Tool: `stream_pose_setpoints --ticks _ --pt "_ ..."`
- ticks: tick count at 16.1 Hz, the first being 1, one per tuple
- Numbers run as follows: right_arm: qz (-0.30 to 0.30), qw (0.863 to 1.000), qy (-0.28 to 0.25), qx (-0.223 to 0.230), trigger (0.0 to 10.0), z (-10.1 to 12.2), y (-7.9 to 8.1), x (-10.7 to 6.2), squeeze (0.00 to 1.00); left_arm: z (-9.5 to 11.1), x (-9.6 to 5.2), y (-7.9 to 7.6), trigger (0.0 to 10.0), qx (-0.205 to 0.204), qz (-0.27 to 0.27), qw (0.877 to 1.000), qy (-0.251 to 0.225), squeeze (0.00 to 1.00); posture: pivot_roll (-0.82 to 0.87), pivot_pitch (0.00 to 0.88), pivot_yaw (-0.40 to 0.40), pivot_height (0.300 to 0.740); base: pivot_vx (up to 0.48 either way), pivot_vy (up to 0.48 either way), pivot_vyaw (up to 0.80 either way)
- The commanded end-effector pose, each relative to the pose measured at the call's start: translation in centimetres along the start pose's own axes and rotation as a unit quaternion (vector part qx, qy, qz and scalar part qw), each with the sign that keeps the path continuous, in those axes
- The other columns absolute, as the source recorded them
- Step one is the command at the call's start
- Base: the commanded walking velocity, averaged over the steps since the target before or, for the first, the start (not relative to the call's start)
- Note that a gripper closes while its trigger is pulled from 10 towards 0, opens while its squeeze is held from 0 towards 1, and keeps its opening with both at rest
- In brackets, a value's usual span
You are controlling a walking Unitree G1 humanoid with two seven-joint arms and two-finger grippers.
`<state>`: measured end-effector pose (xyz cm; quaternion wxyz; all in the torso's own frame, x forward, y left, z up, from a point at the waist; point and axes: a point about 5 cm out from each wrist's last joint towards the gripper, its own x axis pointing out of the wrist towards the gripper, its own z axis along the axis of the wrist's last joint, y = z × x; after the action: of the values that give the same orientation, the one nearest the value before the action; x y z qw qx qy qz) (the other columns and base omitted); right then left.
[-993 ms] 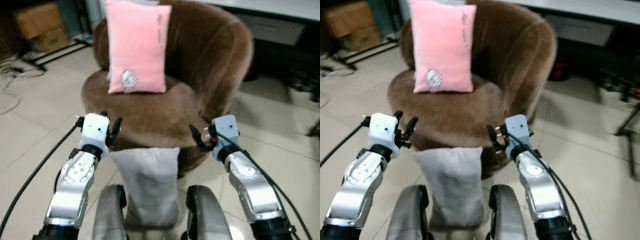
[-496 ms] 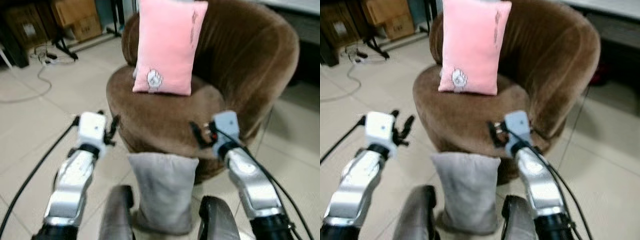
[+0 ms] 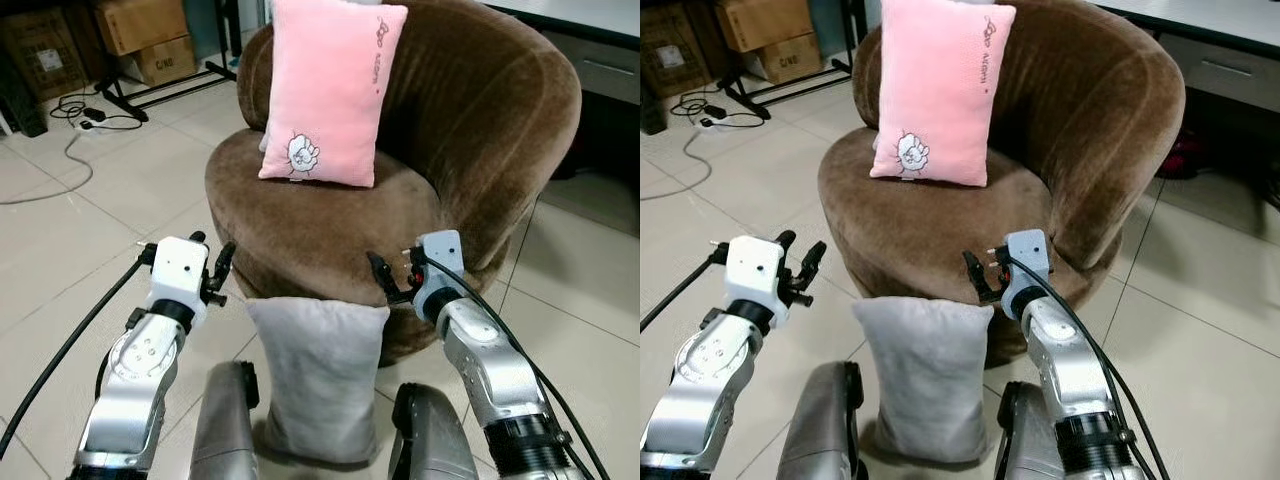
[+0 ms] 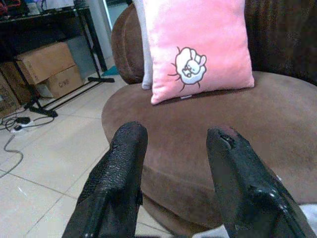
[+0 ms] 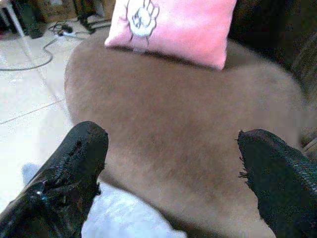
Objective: Move the pillow to the sofa from floor
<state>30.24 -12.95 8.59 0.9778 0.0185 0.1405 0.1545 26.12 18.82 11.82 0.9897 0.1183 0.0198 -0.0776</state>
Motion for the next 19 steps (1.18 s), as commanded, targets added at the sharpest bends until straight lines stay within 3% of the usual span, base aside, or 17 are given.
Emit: stream_pose_setpoints --ticks 1,3,5,6,8,10,12,13,14,15,19 --pt "0.004 0.999 0.004 0.035 10.0 0.1 -1.0 0.7 1.0 0.0 -0.4 -0.4 10.0 0.008 -0.009 1.0 0.0 0.0 0.05 0.0 -0.083 0.52 0.0 0.0 0.0" --pt "-0.029 0.993 0.057 0.098 10.0 -1.7 -2.7 1.7 1.0 -0.6 -1.5 -1.5 10.0 0.012 -0.025 1.0 0.007 0.0 0.04 0.0 -0.12 0.52 0.0 0.0 0.0" --pt "-0.04 0.988 0.078 0.131 10.0 -3.0 -3.1 1.8 1.0 -0.7 -2.8 -2.1 10.0 0.006 -0.033 0.999 0.012 0.0 0.04 0.008 -0.119 0.52 0.0 0.0 0.0" --pt "-0.076 0.984 0.109 0.12 10.0 -4.6 -3.3 2.0 1.0 -1.0 -4.1 -2.1 10.0 0.011 -0.046 0.999 0.025 0.0 0.04 0.037 -0.119 0.52 0.0 0.0 0.0" --pt "-0.118 0.977 0.126 0.122 10.0 -5.8 -3.6 1.7 1.0 -0.9 -5.3 -1.8 10.0 0.016 -0.05 0.998 0.03 0.0 0.08 0.073 -0.11 0.52 0.0 0.0 0.0" --pt "-0.131 0.964 0.124 0.197 10.0 -6.7 -3.5 1.9 1.0 0.5 -6.2 -1.4 10.0 0.021 -0.065 0.997 0.023 0.0 0.12 0.11 -0.071 0.52 0.0 0.0 0.0" --pt "-0.137 0.96 0.099 0.221 10.0 -6.3 -3.4 2.3 1.0 1.6 -6.2 -1.5 10.0 0.018 -0.081 0.997 0.005 0.0 0.14 0.15 -0.064 0.52 0.0 0.0 0.0" --pt "-0.138 0.961 0.079 0.227 10.0 -5.8 -3.1 2.6 0.93 2.2 -6.3 -1.7 10.0 0.016 -0.098 0.995 -0.006 0.0 0.16 0.187 -0.056 0.52 0.0 0.0 0.0" --pt "-0.139 0.962 0.074 0.224 10.0 -5.8 -2.9 2.7 0.93 2.3 -6.3 -1.7 10.0 0.016 -0.1 0.995 -0.008 0.0 0.16 0.19 -0.055 0.52 0.0 0.0 0.0" --pt "-0.141 0.96 0.072 0.231 10.0 -6.0 -2.4 2.8 0.0 2.3 -6.4 -1.6 10.0 0.021 -0.104 0.994 -0.001 0.0 0.16 0.199 -0.056 0.52 0.0 0.0 0.0" --pt "-0.114 0.952 0.06 0.276 10.0 -6.3 -0.9 3.2 0.0 2.7 -7.2 -1.4 10.0 0.026 -0.113 0.993 0.007 0.0 0.17 0.23 -0.064 0.52 0.0 0.0 0.0"
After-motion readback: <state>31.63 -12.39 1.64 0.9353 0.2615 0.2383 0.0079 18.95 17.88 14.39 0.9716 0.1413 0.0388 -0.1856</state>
